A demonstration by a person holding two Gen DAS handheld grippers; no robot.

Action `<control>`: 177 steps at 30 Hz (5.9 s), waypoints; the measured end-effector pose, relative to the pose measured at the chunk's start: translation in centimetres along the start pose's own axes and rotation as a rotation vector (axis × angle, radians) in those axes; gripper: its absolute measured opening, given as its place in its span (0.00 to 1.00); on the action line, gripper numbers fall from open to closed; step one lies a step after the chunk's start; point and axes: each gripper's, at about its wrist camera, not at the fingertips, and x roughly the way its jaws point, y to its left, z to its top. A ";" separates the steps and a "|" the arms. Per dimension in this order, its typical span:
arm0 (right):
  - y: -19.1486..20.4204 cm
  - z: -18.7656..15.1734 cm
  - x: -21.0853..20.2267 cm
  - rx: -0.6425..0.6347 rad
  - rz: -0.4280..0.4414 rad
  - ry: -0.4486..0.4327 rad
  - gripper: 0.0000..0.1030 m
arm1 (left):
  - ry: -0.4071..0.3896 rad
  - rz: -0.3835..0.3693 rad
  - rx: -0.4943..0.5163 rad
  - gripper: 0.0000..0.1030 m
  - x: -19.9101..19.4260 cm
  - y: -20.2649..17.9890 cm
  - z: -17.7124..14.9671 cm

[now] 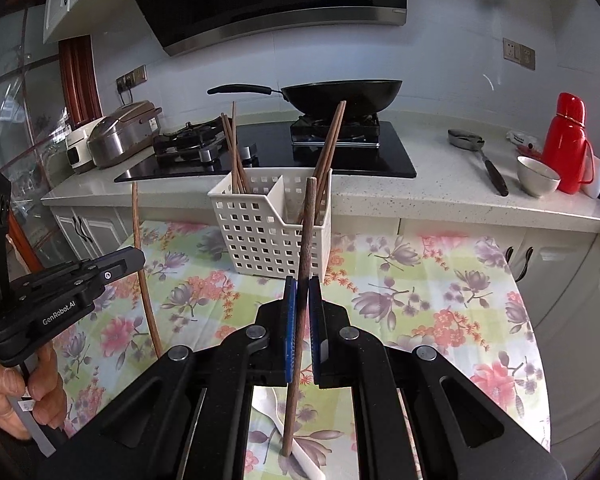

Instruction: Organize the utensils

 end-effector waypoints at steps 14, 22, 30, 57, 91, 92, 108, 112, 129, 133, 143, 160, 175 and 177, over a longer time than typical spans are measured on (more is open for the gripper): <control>-1.4 -0.2 -1.5 0.029 -0.017 0.001 0.07 | -0.032 0.007 0.020 0.06 -2.1 -0.9 0.4; -3.8 -2.2 4.8 0.095 -0.055 0.152 0.22 | -0.028 0.007 0.010 0.06 -1.7 -0.4 0.6; -4.9 -3.9 12.2 0.131 -0.079 0.275 0.32 | -0.023 0.009 -0.007 0.06 -0.9 0.8 1.0; -6.6 -1.9 11.3 0.116 -0.125 0.204 0.05 | -0.021 0.013 0.009 0.06 -0.5 1.1 1.5; -3.9 1.1 -2.1 0.030 -0.068 -0.030 0.05 | -0.035 -0.016 0.050 0.06 -2.5 -1.0 3.9; -3.8 1.4 -2.1 0.027 -0.059 -0.029 0.05 | -0.034 -0.023 0.047 0.06 -2.5 -0.9 4.5; -1.2 14.1 -1.8 -0.085 0.006 -0.115 0.05 | -0.134 -0.028 0.094 0.06 -4.0 -2.1 18.3; -1.0 16.5 -0.6 -0.095 0.015 -0.117 0.05 | -0.146 -0.009 0.104 0.06 -2.9 -2.2 21.2; -0.8 18.7 6.8 -0.084 0.074 -0.056 0.05 | -0.054 0.035 0.067 0.06 5.6 0.6 22.0; -0.8 17.8 8.4 -0.083 0.079 -0.015 0.06 | -0.014 0.042 0.057 0.06 7.5 1.2 20.8; -1.5 16.0 12.9 -0.075 0.049 0.083 0.10 | 0.148 0.103 0.050 0.16 13.3 3.2 17.6; -4.1 -2.0 7.7 -0.015 0.043 0.156 0.58 | 0.197 0.035 0.007 0.24 6.4 3.0 0.9; 1.4 -11.6 7.4 -0.149 0.063 0.315 0.59 | 0.344 -0.045 0.010 0.24 5.8 -0.1 -9.5; 2.0 -11.8 7.9 -0.156 0.087 0.328 0.59 | 0.354 -0.057 0.007 0.24 6.2 0.0 -9.6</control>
